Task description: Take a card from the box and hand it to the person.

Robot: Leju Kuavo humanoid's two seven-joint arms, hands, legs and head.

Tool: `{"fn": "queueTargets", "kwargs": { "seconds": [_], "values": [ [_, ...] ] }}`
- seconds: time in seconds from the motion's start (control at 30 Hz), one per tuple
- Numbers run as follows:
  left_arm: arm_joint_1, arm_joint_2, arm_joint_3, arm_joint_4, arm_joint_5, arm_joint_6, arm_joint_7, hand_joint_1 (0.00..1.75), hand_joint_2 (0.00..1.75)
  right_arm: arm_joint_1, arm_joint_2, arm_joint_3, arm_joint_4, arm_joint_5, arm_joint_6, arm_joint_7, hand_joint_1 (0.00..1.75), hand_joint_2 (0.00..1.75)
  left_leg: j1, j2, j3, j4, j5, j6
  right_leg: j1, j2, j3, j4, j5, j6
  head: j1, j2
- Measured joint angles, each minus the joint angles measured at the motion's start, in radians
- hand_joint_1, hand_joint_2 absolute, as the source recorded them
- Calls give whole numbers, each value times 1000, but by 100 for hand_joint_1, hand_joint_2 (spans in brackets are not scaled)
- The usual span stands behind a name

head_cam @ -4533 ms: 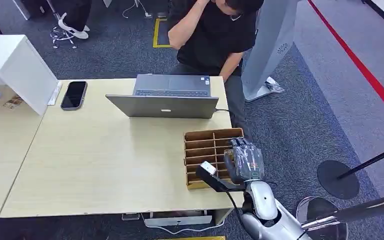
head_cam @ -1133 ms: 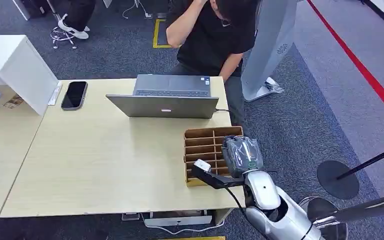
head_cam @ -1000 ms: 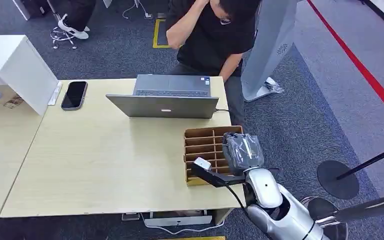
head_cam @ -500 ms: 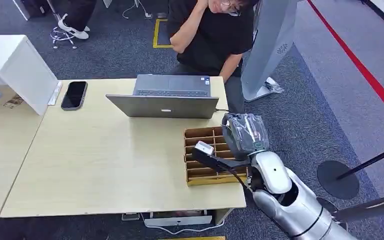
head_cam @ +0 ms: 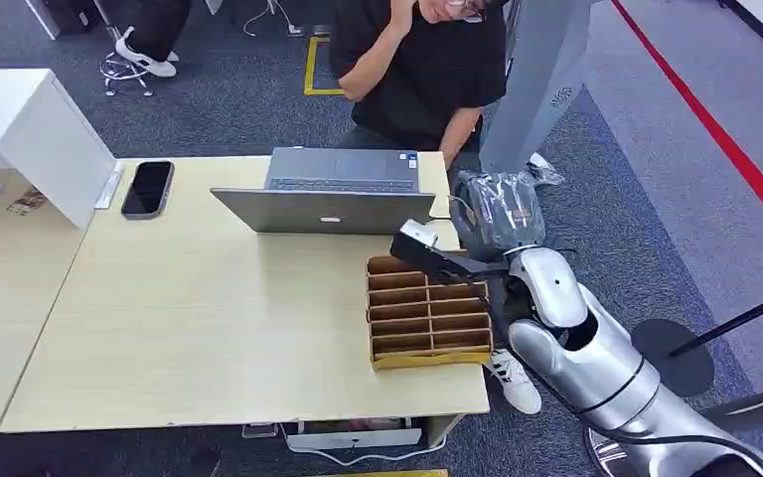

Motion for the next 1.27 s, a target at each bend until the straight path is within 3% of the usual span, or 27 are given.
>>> {"fn": "queueTargets", "kwargs": {
  "seconds": [0.43,0.87,0.9,0.93,0.97,1.03,1.27],
  "values": [
    [-14,-4,-11,0,-16,-4,16,0,0,-81,1,0,129,-27,-41,8,143,175,0,0,0,0,0,0,0,0,0,0,0,0,0,0],
    [-21,-8,-25,0,-24,-14,24,0,0,-134,9,5,211,-16,-35,16,136,175,0,0,0,0,0,0,0,0,0,0,0,0,0,0],
    [-21,-8,-25,0,-25,-15,28,0,0,-134,10,5,216,-10,-31,18,129,175,0,0,0,0,0,0,0,0,0,0,0,0,0,0],
    [-21,-8,-26,0,-25,-15,28,0,0,-135,11,6,224,-5,-28,19,94,175,0,0,0,0,0,0,0,0,0,0,0,0,0,0],
    [-21,-8,-26,0,-26,-15,30,0,0,-135,11,8,231,0,-21,21,84,175,0,0,-1,0,0,0,0,0,0,0,0,0,0,0],
    [-21,-8,-26,0,-29,-14,34,0,0,-136,14,15,253,10,-3,26,0,175,0,0,-1,0,0,0,0,0,0,0,0,0,0,0],
    [-24,-8,-34,0,-34,-14,35,0,0,-134,27,42,325,28,51,40,0,175,0,0,-1,0,0,0,0,0,0,0,0,0,0,0]
  ]
}}
